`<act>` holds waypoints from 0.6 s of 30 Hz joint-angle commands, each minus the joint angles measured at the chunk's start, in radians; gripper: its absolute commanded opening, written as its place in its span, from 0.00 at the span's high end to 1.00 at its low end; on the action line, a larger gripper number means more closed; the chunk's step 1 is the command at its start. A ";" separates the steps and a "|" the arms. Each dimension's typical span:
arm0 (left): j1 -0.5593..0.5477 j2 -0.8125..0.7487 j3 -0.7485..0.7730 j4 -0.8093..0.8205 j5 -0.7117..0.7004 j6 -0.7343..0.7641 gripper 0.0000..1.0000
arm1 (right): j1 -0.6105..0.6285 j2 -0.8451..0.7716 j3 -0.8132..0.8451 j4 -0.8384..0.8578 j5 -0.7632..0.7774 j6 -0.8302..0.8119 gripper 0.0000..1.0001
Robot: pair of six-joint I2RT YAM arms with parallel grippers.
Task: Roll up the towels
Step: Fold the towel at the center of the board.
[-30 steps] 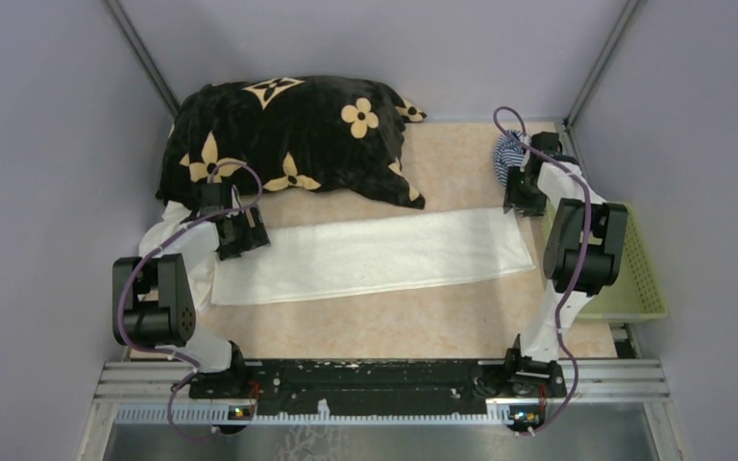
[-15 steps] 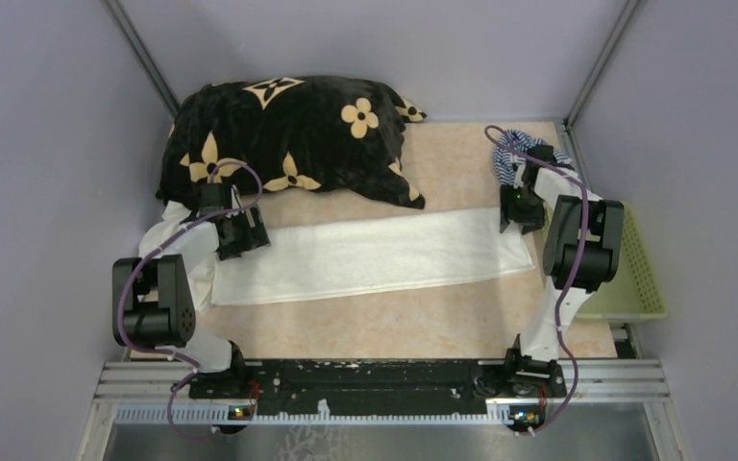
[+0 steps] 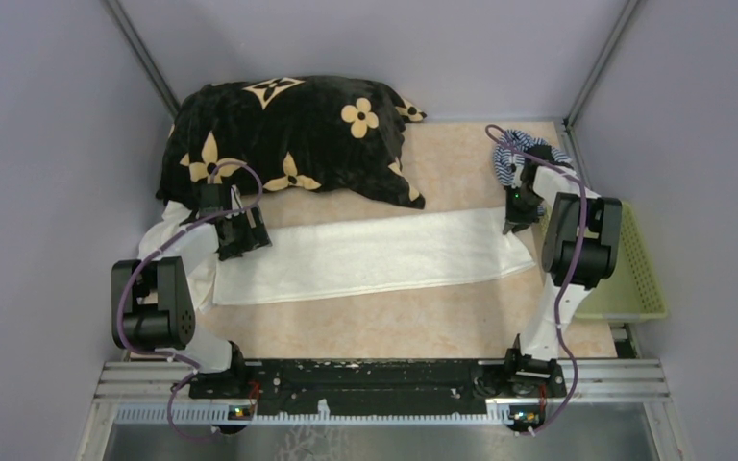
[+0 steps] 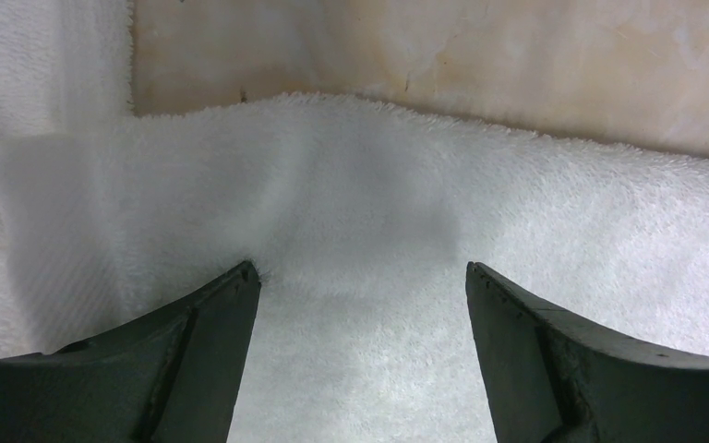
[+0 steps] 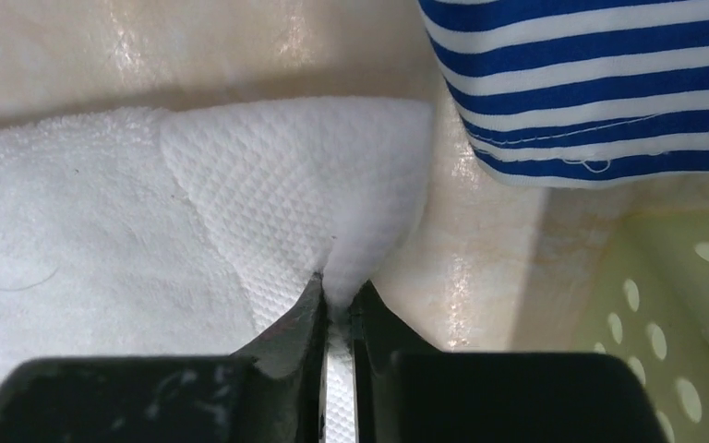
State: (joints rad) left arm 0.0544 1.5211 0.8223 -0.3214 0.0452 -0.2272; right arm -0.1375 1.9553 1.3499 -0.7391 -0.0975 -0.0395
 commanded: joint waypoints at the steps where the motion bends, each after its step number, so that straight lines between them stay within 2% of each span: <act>1: 0.001 -0.029 -0.012 0.004 0.006 0.012 0.12 | 0.032 0.073 -0.050 -0.013 0.108 -0.001 1.00; 13: 0.002 -0.082 0.013 -0.028 0.039 -0.004 0.11 | 0.135 -0.283 0.160 -0.109 0.362 0.055 1.00; 18: 0.001 -0.125 0.041 -0.088 0.034 -0.002 0.11 | 0.129 -0.344 0.193 -0.141 0.608 0.048 1.00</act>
State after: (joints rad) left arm 0.0544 1.4460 0.8227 -0.3550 0.0669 -0.2302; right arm 0.0082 1.6863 1.4788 -0.8539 0.2546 0.0036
